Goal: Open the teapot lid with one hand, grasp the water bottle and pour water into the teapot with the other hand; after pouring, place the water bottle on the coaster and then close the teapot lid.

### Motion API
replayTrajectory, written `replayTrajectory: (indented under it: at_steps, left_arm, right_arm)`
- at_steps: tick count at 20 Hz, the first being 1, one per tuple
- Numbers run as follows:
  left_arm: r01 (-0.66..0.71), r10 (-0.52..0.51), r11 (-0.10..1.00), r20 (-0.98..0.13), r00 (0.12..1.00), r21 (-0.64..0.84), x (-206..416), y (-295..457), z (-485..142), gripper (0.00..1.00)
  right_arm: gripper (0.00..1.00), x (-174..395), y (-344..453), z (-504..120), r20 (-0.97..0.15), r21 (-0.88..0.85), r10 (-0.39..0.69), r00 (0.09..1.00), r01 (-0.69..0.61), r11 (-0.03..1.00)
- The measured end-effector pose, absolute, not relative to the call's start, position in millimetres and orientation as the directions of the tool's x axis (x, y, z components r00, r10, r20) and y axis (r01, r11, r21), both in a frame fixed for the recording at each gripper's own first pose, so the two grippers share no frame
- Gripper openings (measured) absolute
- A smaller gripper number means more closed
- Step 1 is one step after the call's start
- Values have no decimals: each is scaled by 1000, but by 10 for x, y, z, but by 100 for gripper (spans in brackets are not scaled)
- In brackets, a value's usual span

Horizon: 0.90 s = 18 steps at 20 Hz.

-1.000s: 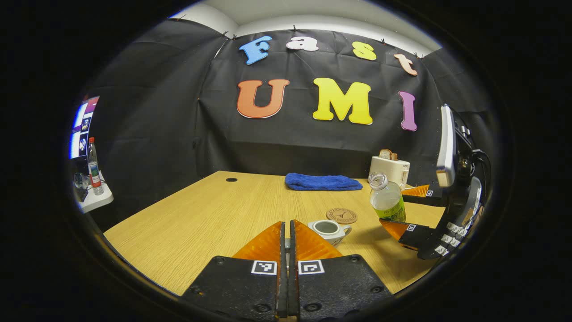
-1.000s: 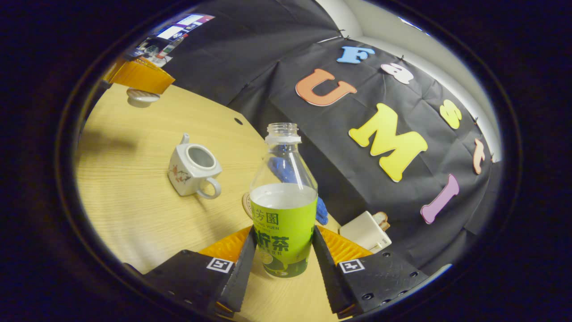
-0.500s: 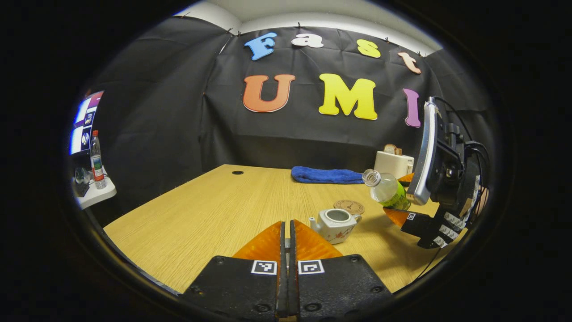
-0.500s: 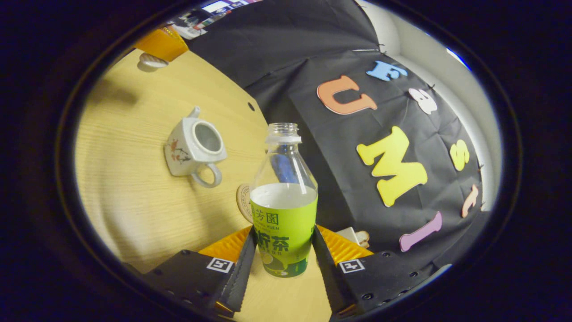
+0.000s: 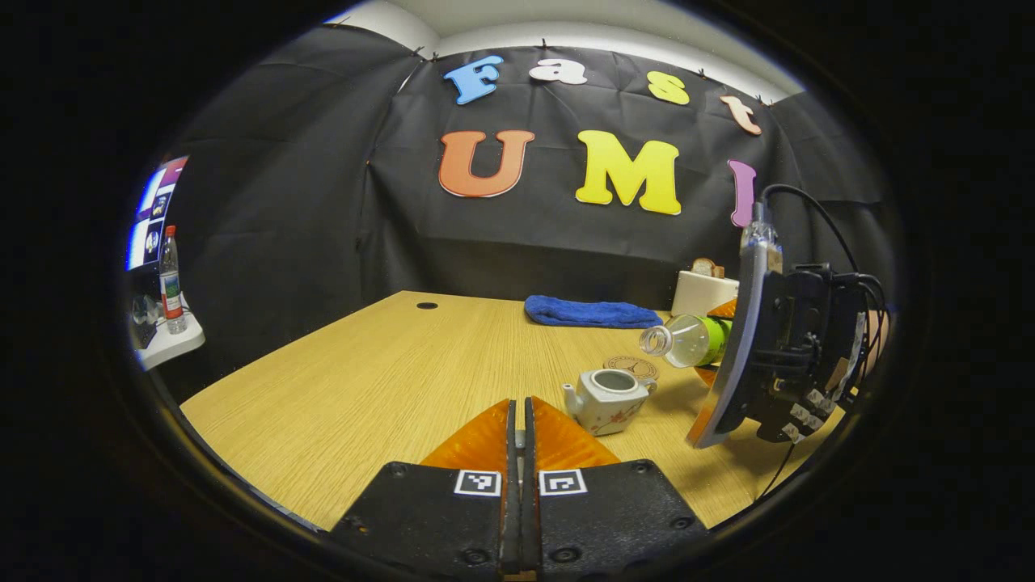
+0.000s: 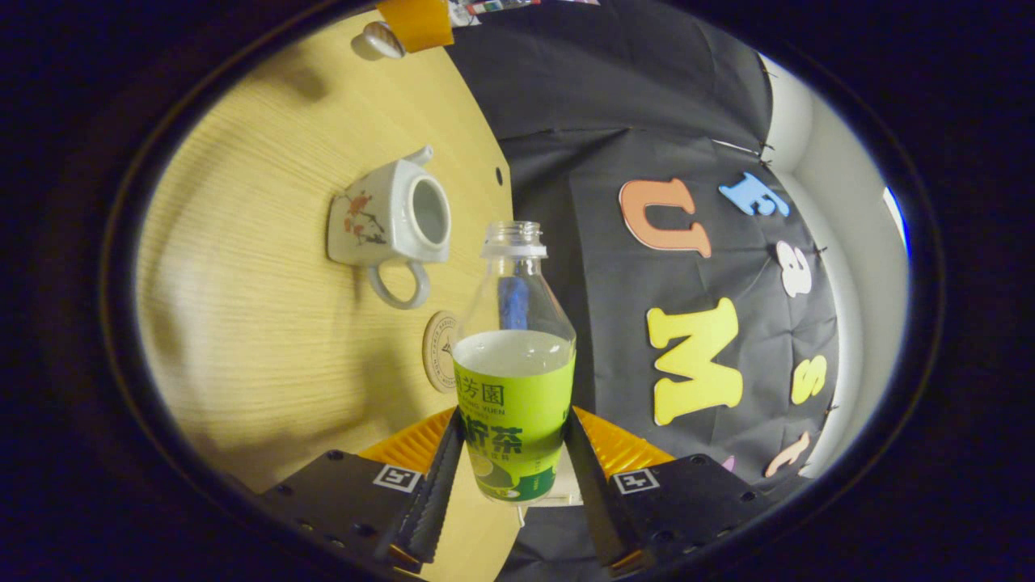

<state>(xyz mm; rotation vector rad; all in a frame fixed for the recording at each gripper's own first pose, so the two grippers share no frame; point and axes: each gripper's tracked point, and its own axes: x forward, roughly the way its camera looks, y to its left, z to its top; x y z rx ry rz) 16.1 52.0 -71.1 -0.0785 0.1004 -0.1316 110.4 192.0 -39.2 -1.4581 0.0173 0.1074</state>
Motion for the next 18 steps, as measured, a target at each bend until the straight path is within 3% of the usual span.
replayTrajectory:
  at_steps: [10, 18]
  left_arm:
    - [123, -128, 990, -97, 987, -64, 122, 588, -781, 3]
    - [125, -130, 991, -101, 986, -55, 132, 569, -861, 3]
  right_arm:
    - [71, 1023, 2063, -193, 59, -984, 69, 996, 70, -161]
    - [71, 1064, 2070, -125, 92, -964, 59, 994, 104, -245]
